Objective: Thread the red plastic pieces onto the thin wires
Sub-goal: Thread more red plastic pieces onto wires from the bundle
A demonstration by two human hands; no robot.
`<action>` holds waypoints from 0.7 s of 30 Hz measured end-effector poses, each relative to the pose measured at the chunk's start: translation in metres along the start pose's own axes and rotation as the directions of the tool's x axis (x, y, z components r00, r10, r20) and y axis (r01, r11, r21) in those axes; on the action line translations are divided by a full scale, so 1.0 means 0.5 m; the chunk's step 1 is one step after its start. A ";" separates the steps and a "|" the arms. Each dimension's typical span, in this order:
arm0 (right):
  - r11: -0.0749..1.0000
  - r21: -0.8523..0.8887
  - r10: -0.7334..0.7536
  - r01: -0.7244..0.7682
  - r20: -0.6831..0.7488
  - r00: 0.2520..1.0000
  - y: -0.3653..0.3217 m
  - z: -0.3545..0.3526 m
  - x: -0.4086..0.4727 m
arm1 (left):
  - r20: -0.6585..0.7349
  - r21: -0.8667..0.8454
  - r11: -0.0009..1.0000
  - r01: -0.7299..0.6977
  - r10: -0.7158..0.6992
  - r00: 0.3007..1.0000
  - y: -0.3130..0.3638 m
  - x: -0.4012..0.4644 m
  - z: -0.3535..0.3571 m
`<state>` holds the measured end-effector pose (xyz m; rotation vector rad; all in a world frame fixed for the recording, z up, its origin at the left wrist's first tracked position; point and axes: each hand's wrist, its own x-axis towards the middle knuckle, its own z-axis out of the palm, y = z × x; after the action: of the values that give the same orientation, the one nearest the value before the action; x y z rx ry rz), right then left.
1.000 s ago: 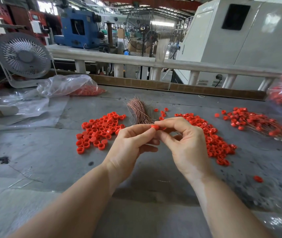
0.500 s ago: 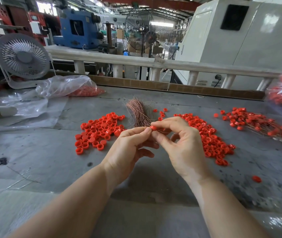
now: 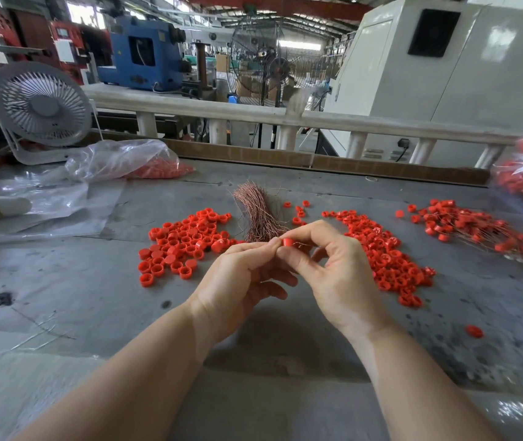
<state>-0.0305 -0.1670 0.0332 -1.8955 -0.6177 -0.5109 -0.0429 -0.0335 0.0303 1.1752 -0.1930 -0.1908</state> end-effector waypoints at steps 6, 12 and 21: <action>0.997 -0.073 -0.003 0.004 0.022 1.000 -0.002 0.008 -0.001 | 0.021 0.019 0.999 0.048 -0.048 0.999 -0.004 -0.001 0.002; 0.980 -0.176 -0.085 0.089 0.032 0.996 -0.009 0.012 -0.002 | 0.032 0.047 0.996 0.080 -0.082 0.996 -0.006 0.000 0.004; 0.986 -0.143 -0.096 0.089 -0.049 0.994 0.001 0.017 -0.003 | -0.033 0.040 0.999 0.028 -0.026 0.999 -0.009 0.003 -0.001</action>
<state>-0.0307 -0.1596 0.0290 -1.9839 -0.6496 -0.6809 -0.0415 -0.0349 0.0262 1.2207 -0.1533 -0.1924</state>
